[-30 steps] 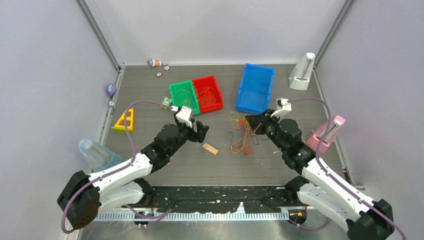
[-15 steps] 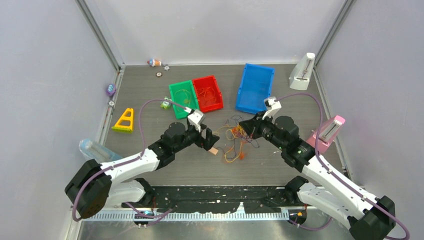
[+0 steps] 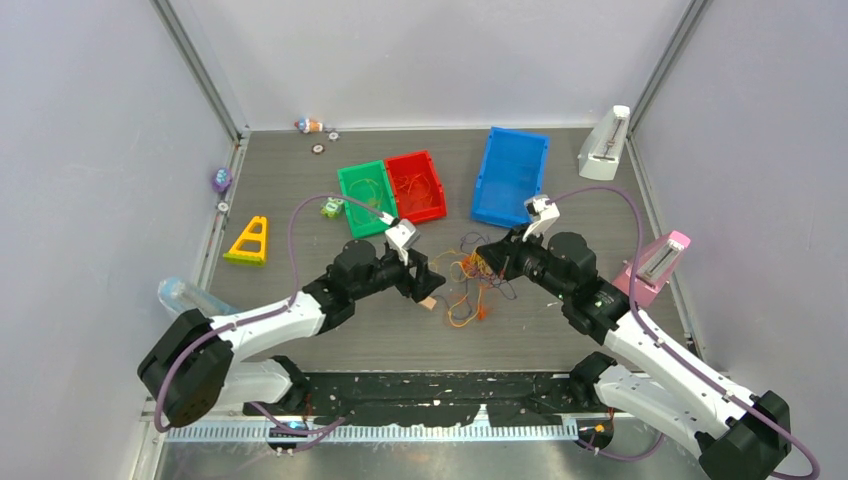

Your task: Untangle the cables

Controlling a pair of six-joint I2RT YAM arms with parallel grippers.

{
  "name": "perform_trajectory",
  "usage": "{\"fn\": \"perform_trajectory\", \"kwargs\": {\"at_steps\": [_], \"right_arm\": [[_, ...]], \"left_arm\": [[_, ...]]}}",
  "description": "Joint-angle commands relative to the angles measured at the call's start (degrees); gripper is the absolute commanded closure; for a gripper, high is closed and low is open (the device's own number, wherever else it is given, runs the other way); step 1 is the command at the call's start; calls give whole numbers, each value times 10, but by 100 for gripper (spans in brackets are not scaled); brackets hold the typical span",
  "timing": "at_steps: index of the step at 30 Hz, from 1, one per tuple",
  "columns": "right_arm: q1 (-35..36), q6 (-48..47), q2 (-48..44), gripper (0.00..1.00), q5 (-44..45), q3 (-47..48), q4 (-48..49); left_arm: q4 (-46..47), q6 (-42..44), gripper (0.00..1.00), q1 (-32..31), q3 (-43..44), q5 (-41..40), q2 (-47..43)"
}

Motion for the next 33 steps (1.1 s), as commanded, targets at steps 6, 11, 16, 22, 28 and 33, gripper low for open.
{"fn": "perform_trajectory", "kwargs": {"at_steps": [6, 11, 16, 22, 28, 33], "right_arm": [[2, 8, 7, 95, -30, -6, 44], [2, 23, 15, 95, -53, -15, 63], [4, 34, 20, 95, -75, -20, 80], [6, 36, 21, 95, -94, -19, 81], [5, 38, -2, 95, -77, -18, 57], [5, 35, -47, 95, 32, -10, -3]], "left_arm": [[39, 5, 31, 0, 55, 70, 50], [74, 0, 18, -2, 65, 94, 75], [96, 2, 16, -10, 83, 123, 109], [130, -5, 23, -23, 109, 178, 161], [144, -35, 66, -23, 133, 244, 190], [151, -37, 100, -23, 113, 243, 168]]}}
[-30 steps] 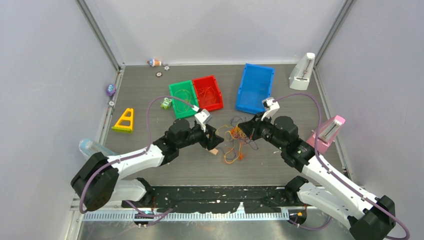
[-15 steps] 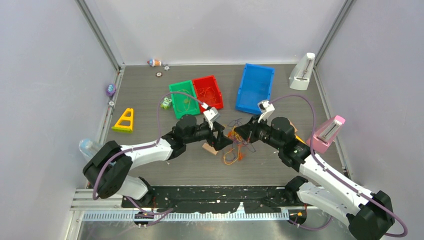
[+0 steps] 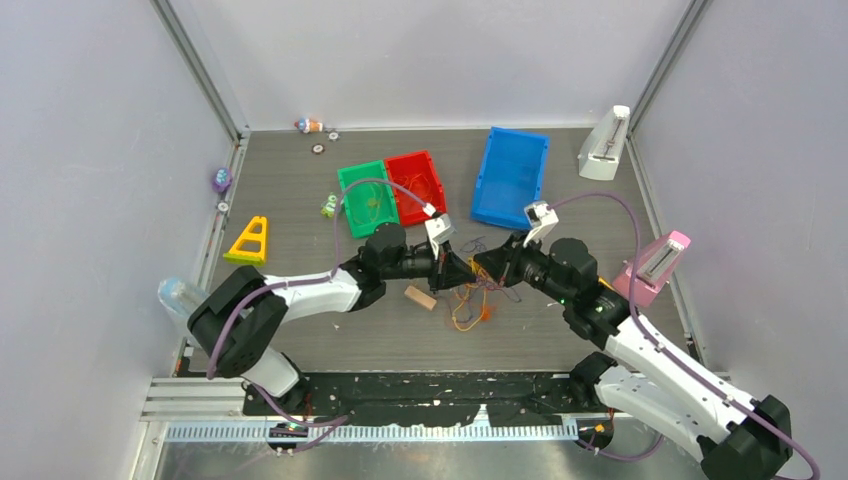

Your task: Untangle the cables

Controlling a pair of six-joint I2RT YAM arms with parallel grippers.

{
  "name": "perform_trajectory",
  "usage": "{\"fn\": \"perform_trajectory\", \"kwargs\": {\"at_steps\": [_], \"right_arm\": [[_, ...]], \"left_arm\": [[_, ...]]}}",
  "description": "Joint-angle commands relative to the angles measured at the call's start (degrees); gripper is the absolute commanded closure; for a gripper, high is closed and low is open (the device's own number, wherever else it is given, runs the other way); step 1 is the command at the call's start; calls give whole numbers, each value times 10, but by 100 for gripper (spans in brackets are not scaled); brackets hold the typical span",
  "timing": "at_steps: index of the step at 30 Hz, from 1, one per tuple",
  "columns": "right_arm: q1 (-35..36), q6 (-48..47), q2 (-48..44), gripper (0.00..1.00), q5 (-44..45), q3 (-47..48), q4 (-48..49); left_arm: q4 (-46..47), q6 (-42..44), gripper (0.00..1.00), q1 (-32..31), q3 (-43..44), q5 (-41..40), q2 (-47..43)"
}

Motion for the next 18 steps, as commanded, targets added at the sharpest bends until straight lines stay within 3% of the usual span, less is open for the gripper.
{"fn": "perform_trajectory", "kwargs": {"at_steps": [1, 6, 11, 15, 18], "right_arm": [[4, 0, -48, 95, 107, 17, -46], [1, 5, -91, 94, 273, 34, -136], [-10, 26, -106, 95, 463, 61, -235], [-28, 27, -103, 95, 523, 69, -274], [-45, 20, -96, 95, 524, 76, -287]], "left_arm": [[26, -1, 100, -2, -3, 21, -29], [-94, 13, 100, -1, -6, -6, -72], [-235, 34, 100, 7, -36, -98, -162], [-325, 15, 100, 54, -84, -186, -244], [-352, -24, 100, 120, -121, -206, -307]]}}
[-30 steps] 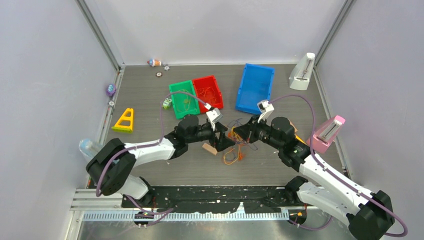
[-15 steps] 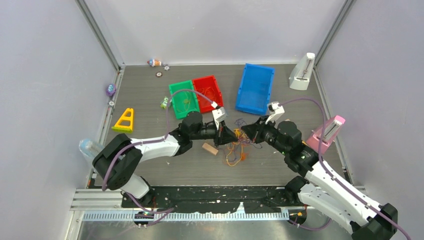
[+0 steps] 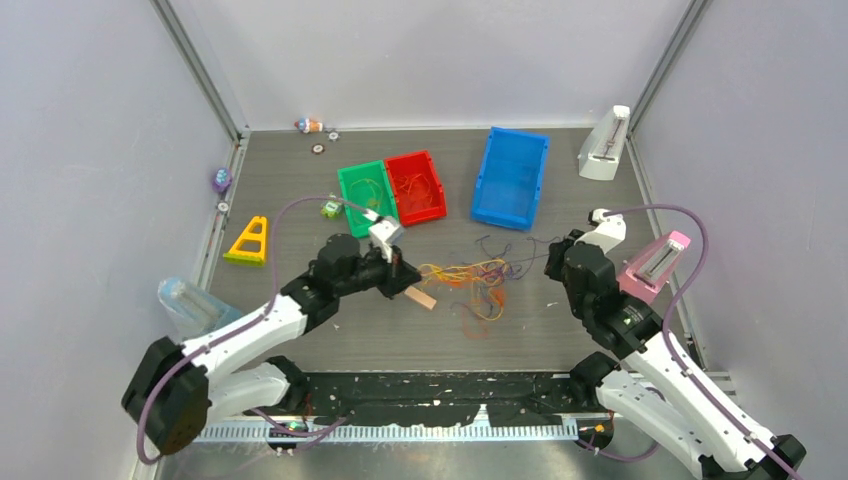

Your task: Untangle the cables

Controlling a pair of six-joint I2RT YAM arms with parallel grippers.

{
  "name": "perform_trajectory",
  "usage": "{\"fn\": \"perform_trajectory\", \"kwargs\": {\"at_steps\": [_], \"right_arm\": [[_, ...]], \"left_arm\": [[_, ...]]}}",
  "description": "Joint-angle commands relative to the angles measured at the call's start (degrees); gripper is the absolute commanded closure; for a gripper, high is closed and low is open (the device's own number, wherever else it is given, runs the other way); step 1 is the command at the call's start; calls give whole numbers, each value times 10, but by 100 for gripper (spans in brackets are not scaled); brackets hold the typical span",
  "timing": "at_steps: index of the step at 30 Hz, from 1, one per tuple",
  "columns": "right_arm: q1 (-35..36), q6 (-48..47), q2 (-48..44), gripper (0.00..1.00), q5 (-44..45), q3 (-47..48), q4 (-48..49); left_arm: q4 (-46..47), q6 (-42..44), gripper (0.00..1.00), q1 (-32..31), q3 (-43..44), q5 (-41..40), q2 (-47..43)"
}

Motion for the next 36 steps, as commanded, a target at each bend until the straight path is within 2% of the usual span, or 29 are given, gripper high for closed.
{"fn": "perform_trajectory", "kwargs": {"at_steps": [1, 3, 5, 7, 15, 21, 28, 31, 32, 36], "right_arm": [[-23, -2, 5, 95, 83, 31, -35], [-29, -16, 6, 95, 51, 30, -24], [-30, -19, 5, 95, 43, 32, -19], [-32, -16, 6, 95, 61, 39, -29], [-46, 11, 2, 95, 107, 56, -90], [-56, 69, -6, 95, 181, 48, -129], [-72, 109, -17, 95, 184, 28, -138], [-73, 121, -23, 95, 177, 26, -144], [-73, 106, -25, 95, 167, 22, -128], [-73, 10, -44, 95, 33, -3, -31]], "left_arm": [[-101, -52, 100, 90, -52, -82, -84], [-97, -56, 100, 111, -66, -77, -118], [-118, -60, 100, 113, -62, -117, -145], [-170, -72, 100, 119, -52, -171, -161], [-250, -134, 100, 222, -77, -316, -288], [-353, -161, 100, 242, -55, -503, -408], [-407, -204, 100, 243, -53, -604, -493], [-387, -202, 100, 243, -70, -610, -542], [-358, -184, 100, 243, -90, -587, -557], [-286, -162, 100, 243, -120, -447, -559]]}}
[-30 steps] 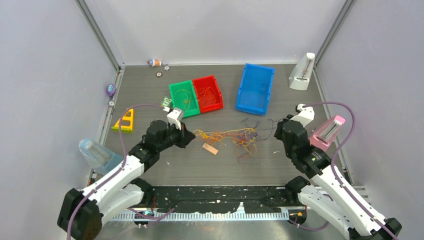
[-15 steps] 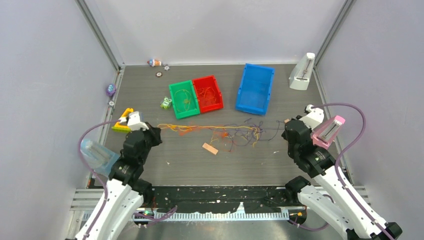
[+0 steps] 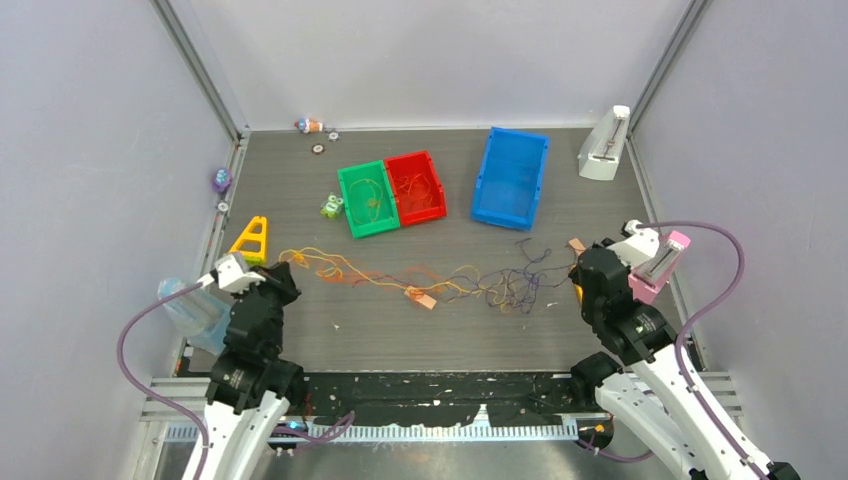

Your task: Untangle the cables

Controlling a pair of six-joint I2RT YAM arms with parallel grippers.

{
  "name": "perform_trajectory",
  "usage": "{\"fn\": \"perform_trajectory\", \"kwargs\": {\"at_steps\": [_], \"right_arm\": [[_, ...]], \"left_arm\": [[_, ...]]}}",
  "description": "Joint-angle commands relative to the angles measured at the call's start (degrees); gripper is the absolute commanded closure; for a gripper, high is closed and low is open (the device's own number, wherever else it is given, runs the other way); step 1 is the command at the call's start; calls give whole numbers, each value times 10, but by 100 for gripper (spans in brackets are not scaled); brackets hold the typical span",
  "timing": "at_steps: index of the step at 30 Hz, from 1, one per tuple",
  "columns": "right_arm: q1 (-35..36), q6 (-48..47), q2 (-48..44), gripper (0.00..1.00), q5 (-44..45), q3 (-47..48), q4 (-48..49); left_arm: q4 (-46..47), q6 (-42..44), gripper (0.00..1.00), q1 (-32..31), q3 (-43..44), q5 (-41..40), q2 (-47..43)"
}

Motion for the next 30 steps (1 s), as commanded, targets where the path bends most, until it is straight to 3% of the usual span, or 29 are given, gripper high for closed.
{"fn": "perform_trajectory", "kwargs": {"at_steps": [1, 4, 5, 8, 10, 13, 24, 30], "right_arm": [[-3, -78, -21, 95, -134, -20, 105], [-3, -132, -34, 95, -238, -29, 160], [-3, -140, -35, 95, -259, -30, 170], [-3, -166, -28, 95, -347, -25, 201], [-3, -174, -17, 95, -380, -16, 207], [-3, -182, 2, 95, -420, 1, 209], [-3, -196, 21, 95, -516, 55, 207], [-3, -194, 37, 95, -561, 68, 209]], "left_arm": [[81, 18, 100, 3, -18, 118, 18], [97, 39, 100, 3, -3, 214, 62], [98, 44, 96, 3, 7, 249, 81], [99, 66, 63, -1, 44, 362, 142], [97, 75, 28, -22, 62, 396, 187], [129, 96, 8, -71, 74, 420, 233], [379, 137, 8, -277, 88, 458, 384], [436, 192, 10, -353, 163, 484, 505]]}}
